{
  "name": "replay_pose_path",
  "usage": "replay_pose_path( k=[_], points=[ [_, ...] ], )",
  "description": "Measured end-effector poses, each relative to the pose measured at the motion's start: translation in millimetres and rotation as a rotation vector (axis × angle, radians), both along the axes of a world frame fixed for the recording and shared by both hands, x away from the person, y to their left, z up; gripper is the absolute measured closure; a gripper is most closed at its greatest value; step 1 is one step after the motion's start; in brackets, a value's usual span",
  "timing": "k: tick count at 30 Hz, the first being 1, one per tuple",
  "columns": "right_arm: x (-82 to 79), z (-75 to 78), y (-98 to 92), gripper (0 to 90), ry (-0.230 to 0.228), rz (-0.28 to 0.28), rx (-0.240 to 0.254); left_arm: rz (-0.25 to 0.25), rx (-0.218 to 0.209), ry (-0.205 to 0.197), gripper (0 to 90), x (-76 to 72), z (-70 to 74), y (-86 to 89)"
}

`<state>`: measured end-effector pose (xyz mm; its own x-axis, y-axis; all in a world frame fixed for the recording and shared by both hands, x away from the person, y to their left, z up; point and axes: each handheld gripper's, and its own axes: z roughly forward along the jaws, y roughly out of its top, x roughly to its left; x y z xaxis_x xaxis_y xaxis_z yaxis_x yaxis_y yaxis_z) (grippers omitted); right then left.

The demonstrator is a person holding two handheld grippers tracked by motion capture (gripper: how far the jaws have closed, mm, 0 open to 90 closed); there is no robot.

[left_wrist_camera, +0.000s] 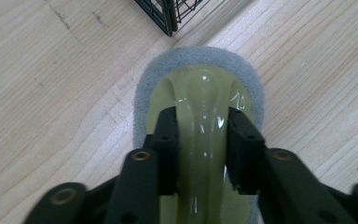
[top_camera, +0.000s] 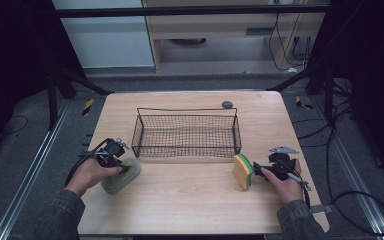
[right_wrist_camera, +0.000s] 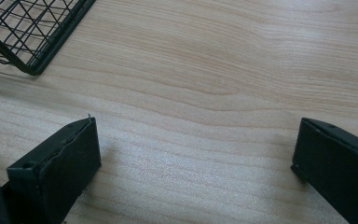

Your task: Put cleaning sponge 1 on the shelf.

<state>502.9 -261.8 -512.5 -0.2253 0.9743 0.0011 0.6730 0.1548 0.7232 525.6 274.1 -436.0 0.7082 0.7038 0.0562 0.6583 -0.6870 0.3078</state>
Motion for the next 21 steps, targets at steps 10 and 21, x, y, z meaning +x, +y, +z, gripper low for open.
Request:
replay_pose_path(
  k=[10,21],
  points=[
    [0.0,0.0,-0.1,1.1,-0.003,0.001,-0.003,-0.075,-0.015,-0.189,69.4,-31.2,26.1,-3.0],
    [0.1,0.0,-0.1,1.0,-0.003,0.001,-0.004,-0.120,-0.028,-0.324,69.5,-49.8,49.8,-3.9]
  ],
)
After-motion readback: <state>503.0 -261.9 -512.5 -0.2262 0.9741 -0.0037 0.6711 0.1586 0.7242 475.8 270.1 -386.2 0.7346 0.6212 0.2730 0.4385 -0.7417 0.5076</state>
